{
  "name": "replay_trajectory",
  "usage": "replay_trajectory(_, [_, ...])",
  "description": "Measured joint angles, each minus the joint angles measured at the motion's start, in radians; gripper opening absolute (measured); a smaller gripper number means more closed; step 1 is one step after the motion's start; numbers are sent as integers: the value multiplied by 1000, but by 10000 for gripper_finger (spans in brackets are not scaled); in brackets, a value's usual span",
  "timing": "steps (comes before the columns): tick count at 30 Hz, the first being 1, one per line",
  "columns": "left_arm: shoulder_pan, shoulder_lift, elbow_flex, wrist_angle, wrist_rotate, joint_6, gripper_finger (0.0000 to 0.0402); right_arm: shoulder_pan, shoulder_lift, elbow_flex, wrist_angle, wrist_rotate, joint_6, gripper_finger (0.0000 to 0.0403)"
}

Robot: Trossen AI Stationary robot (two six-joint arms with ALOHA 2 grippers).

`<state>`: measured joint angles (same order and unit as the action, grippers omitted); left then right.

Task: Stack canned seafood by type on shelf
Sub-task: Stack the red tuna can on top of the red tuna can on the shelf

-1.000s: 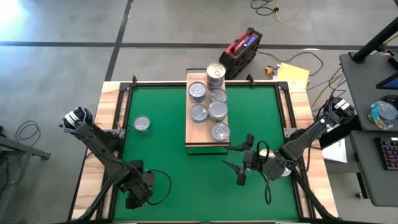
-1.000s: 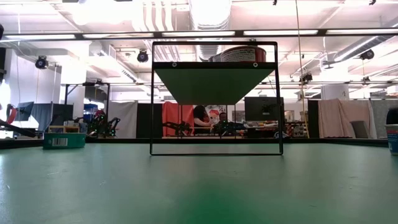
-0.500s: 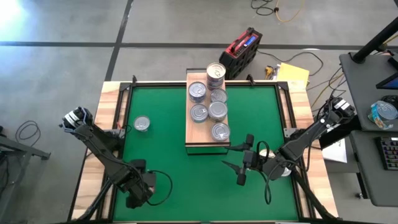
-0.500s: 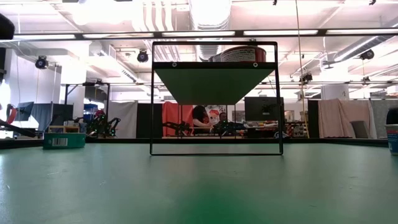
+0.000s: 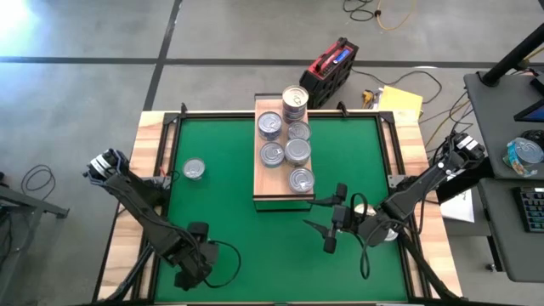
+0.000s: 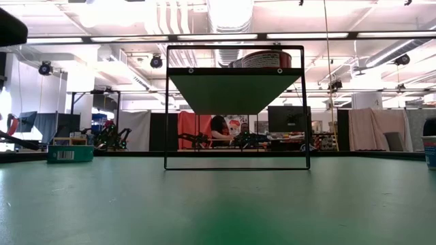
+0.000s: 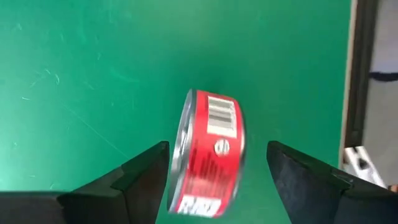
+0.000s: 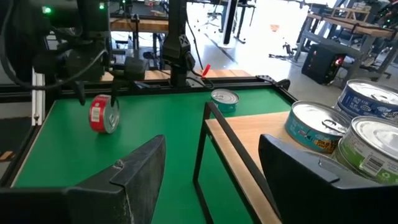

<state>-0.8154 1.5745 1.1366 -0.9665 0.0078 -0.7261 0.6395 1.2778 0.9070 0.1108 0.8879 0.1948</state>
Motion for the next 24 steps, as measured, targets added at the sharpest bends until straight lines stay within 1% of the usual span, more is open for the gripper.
replay_trajectory(6, [-2, 85, 0, -14, 1, 37, 243, 0, 0, 0, -10, -1, 16, 240])
replay_trajectory(10, [-2, 134, 0, -29, 16, 37, 226, 0, 0, 0, -9, -2, 17, 243])
replay_trajectory(12, [-2, 151, 0, -29, 38, 37, 210, 0, 0, 0, -10, -2, 17, 246])
replay_trajectory(14, [-2, 157, 0, -29, 61, 37, 186, 0, 0, 0, -9, -2, 17, 249])
replay_trajectory(18, [-5, 158, 6, -37, 64, 41, 116, 0, 0, 0, -10, -1, 17, 251])
replay_trajectory(19, [-6, 158, 13, -44, 63, 44, 108, 0, 0, 0, -9, -2, 17, 250])
replay_trajectory(22, [-8, 158, 43, -85, 49, 53, 109, 0, 0, 0, -10, -1, 16, 245])
replay_trajectory(24, [-11, 158, 73, -118, 0, 55, 109, 0, 0, 0, -10, -1, 15, 241])
